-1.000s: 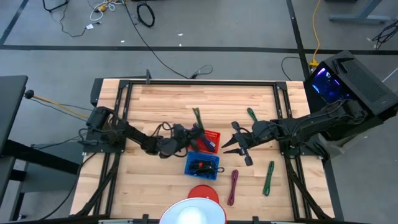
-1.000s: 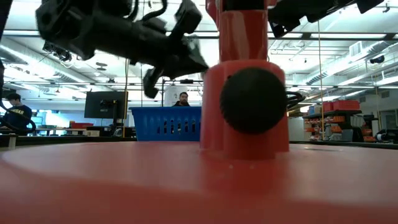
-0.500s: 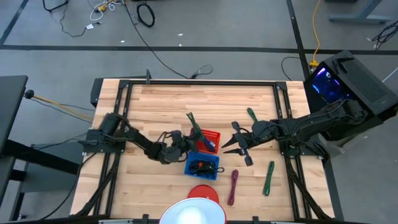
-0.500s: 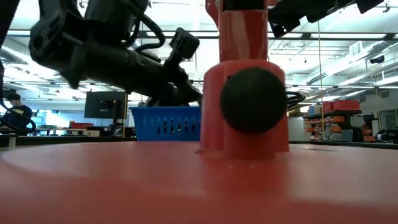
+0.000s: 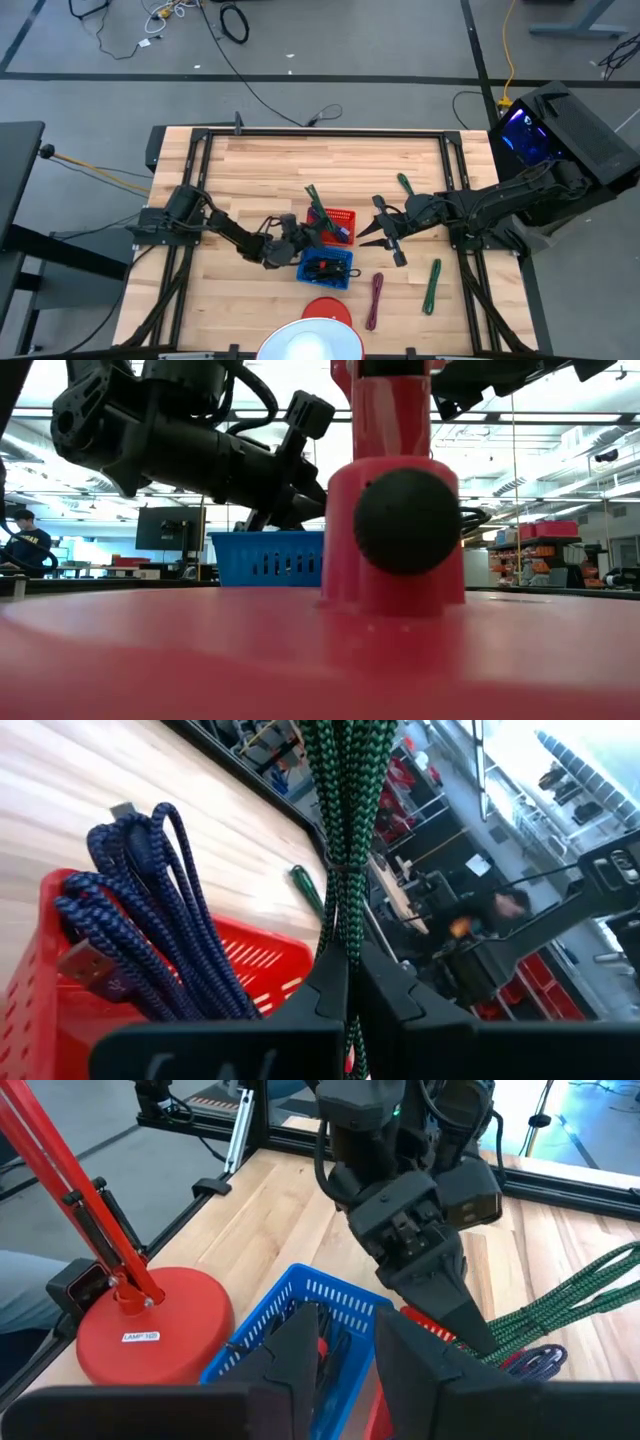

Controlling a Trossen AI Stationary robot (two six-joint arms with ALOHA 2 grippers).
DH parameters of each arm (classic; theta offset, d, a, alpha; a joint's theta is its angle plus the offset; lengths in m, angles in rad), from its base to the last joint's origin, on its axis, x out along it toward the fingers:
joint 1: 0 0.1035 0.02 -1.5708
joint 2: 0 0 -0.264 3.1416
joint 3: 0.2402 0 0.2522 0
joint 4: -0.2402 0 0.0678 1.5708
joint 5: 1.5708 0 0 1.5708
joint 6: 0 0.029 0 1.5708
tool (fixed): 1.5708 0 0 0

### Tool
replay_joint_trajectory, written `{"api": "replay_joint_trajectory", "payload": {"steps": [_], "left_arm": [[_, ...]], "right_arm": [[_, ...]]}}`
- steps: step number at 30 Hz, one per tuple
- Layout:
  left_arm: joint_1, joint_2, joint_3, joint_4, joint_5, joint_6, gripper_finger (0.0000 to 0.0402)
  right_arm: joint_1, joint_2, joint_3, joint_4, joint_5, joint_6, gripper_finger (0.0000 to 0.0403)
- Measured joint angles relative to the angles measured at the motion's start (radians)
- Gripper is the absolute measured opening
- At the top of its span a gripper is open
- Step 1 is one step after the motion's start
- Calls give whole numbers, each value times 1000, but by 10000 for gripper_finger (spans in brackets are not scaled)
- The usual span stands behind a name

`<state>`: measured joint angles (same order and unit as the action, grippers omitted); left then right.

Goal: Pick & Place USB Port
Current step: Put the large green USB cable into the red bin

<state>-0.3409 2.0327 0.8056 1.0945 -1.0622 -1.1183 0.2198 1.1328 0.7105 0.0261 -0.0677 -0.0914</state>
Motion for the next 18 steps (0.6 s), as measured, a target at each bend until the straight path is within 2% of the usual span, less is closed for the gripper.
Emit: {"api": "replay_joint_trajectory", "payload": {"steps": [11,18], "left_arm": [[2,0,0,-38,-4,-23,15],[2,-1,0,-48,19,-14,52]], "right_arm": [[0,0,0,-1,0,0,102],[0,0,0,-2,0,0,102]]}}
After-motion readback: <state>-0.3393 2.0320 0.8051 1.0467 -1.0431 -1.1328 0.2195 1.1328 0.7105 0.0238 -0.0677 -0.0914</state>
